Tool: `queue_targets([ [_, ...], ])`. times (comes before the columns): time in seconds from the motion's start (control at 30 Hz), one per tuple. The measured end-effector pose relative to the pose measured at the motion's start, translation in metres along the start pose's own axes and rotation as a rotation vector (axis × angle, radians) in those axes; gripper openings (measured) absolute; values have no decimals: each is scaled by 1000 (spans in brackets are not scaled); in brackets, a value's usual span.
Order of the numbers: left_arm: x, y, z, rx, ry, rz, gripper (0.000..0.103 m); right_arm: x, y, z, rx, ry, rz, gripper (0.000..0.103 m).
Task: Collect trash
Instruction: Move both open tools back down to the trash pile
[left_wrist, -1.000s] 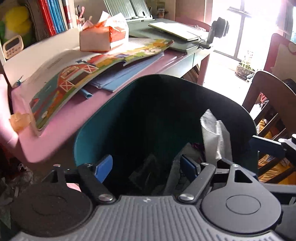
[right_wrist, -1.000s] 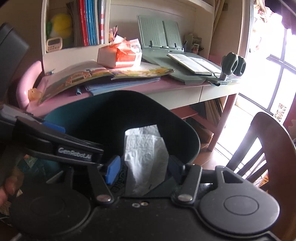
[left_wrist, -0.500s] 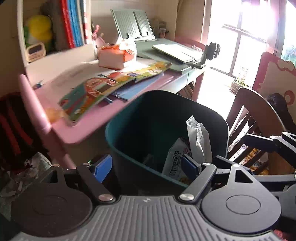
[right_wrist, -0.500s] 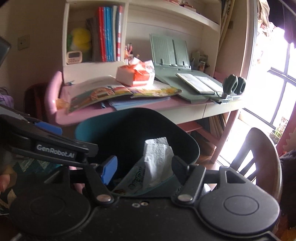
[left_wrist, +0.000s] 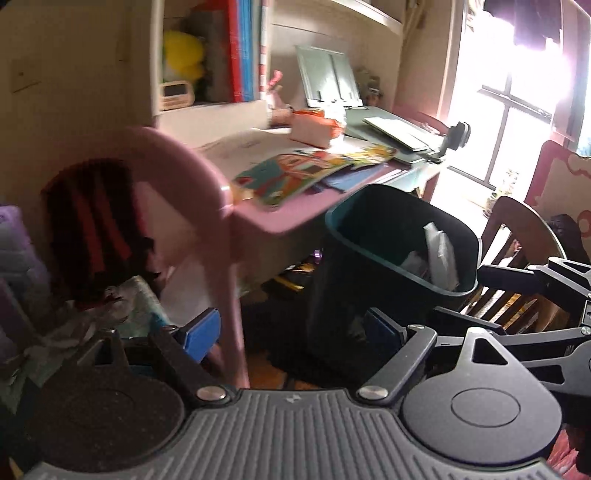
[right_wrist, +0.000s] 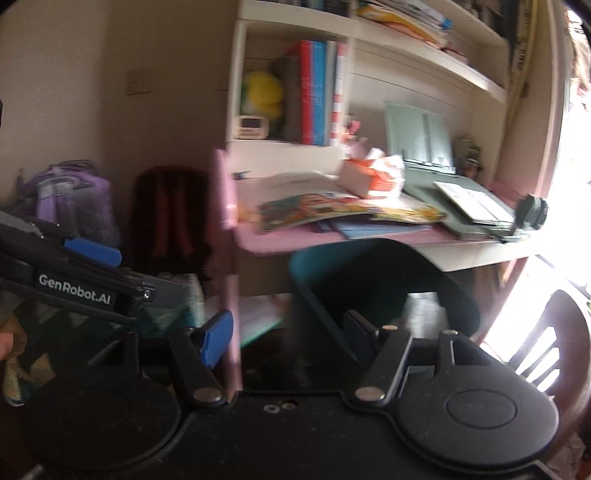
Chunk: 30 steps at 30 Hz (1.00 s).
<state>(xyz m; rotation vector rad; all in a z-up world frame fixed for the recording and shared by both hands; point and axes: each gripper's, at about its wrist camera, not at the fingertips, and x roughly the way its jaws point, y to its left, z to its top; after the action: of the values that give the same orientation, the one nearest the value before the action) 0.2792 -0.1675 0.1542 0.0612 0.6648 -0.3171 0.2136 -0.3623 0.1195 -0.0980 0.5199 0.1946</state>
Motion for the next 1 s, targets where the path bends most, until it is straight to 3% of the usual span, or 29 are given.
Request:
queue_targets([
  [0.37, -50, 84, -67, -68, -23, 67, 99, 20, 91, -18, -43, 45, 208, 66],
  [0.57, -55, 132, -119, -133, 2, 111, 101, 52, 147, -46, -92, 106, 306, 66],
  [0.8, -26, 201, -191, -299, 108, 103, 102, 118, 207, -103, -79, 266, 412, 66],
  [1.0, 12, 254, -253, -439, 148, 172, 103, 181, 251, -162, -44, 443, 453, 66],
])
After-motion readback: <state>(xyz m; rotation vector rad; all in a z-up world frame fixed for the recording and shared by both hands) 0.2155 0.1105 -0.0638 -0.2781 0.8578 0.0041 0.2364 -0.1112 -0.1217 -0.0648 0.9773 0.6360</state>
